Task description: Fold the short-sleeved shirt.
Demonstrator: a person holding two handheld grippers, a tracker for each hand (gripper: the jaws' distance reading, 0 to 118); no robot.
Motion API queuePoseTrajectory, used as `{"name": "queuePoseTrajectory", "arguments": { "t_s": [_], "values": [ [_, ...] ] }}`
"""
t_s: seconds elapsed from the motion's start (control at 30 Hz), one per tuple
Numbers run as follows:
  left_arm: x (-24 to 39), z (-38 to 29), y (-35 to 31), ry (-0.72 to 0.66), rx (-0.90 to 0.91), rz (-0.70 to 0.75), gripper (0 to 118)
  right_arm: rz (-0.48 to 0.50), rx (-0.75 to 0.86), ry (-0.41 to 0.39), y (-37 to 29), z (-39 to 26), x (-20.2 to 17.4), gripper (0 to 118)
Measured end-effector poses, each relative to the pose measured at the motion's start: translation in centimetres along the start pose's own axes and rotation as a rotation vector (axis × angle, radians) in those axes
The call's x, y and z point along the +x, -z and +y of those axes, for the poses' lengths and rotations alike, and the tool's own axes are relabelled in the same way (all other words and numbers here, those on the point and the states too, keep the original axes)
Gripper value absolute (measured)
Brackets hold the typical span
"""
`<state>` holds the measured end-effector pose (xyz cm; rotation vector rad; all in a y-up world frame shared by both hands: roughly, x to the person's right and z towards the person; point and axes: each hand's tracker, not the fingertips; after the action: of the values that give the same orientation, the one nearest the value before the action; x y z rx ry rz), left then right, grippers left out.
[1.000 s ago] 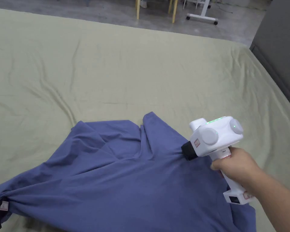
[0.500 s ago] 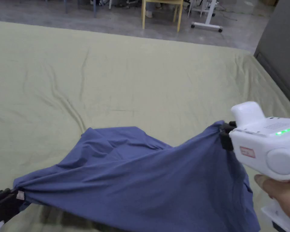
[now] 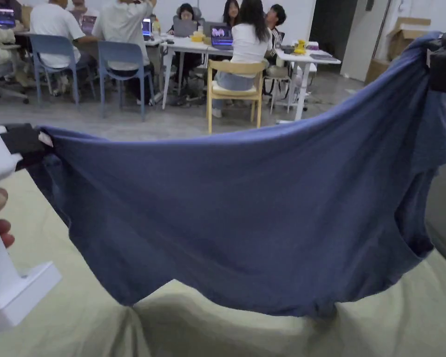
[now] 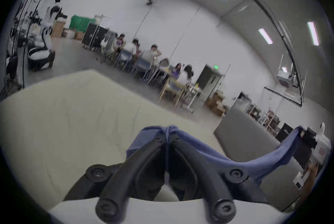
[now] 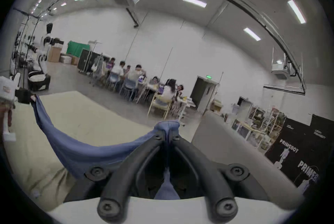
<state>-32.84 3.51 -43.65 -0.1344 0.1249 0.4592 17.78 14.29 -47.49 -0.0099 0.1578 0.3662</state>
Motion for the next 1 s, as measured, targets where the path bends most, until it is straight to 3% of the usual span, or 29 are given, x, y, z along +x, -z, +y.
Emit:
{"name": "queuePoseTrajectory", "arguments": {
  "t_s": [0.13, 0.27, 0.43, 0.8, 1.0],
  "values": [
    [2.6, 8.3, 1.3, 0.096, 0.084, 0.054, 0, -0.104, -0.001, -0.045, 1.8, 3.4, 2.0, 6],
    [3.6, 14.6, 4.6, 0.157, 0.091, 0.060, 0, -0.076, -0.052, -0.010, 5.1, 6.0, 3.2, 6],
    [5.6, 17.6, 6.6, 0.202, 0.054, 0.101, 0, -0.100, -0.093, -0.047, 9.5, 8.0, 3.5, 6],
    [5.7, 17.3, 11.5, 0.264, -0.006, 0.125, 0, -0.089, -0.139, -0.035, 16.5, 9.0, 3.8, 6],
    [3.6, 12.3, 15.8, 0.300, -0.114, 0.124, 0, -0.026, -0.228, -0.003, 21.5, 4.1, 2.0, 6]
  ]
}}
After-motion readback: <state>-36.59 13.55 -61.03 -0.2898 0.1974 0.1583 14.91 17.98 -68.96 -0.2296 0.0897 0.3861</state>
